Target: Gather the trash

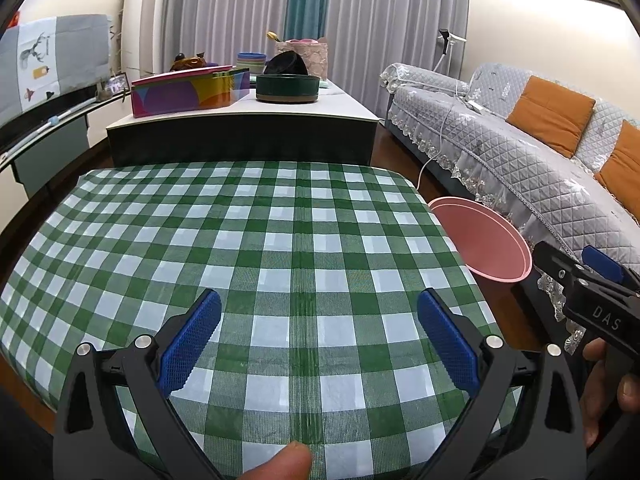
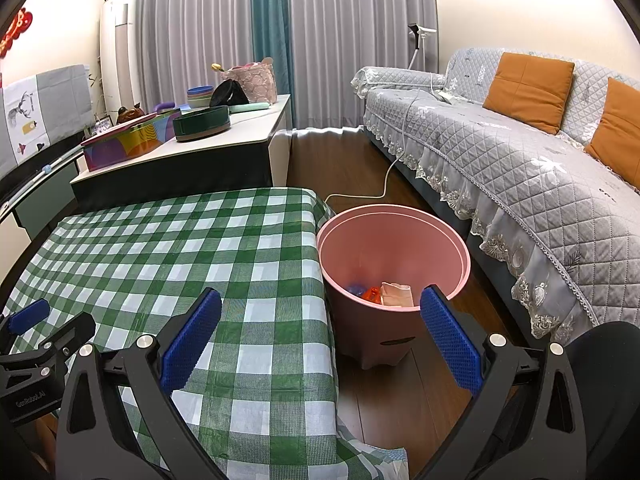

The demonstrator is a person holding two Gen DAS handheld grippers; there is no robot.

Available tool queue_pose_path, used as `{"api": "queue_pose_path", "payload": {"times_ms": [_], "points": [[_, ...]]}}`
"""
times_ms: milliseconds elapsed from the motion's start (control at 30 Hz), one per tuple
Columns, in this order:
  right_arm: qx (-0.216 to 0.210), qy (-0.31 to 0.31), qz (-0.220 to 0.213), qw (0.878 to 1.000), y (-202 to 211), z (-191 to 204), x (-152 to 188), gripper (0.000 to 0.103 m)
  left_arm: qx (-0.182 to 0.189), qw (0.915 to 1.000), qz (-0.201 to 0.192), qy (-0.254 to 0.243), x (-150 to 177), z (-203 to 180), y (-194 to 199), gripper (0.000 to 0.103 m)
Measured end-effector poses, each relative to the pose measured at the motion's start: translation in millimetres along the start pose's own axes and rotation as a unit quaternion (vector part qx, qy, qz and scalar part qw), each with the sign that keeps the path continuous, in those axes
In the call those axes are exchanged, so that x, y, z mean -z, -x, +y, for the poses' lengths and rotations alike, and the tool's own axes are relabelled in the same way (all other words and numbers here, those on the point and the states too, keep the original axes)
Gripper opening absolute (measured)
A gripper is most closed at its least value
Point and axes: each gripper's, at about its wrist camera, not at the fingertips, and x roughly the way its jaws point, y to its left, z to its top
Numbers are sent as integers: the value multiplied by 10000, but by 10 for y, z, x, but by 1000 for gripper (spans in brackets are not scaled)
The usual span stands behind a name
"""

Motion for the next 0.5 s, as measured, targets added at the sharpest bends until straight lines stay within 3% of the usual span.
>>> {"api": "queue_pose_path", "payload": {"times_ms": [500], "points": [[0, 10, -3, 10000, 0, 1, -1, 98, 32, 10000, -5, -15, -9, 14, -6, 95]]}}
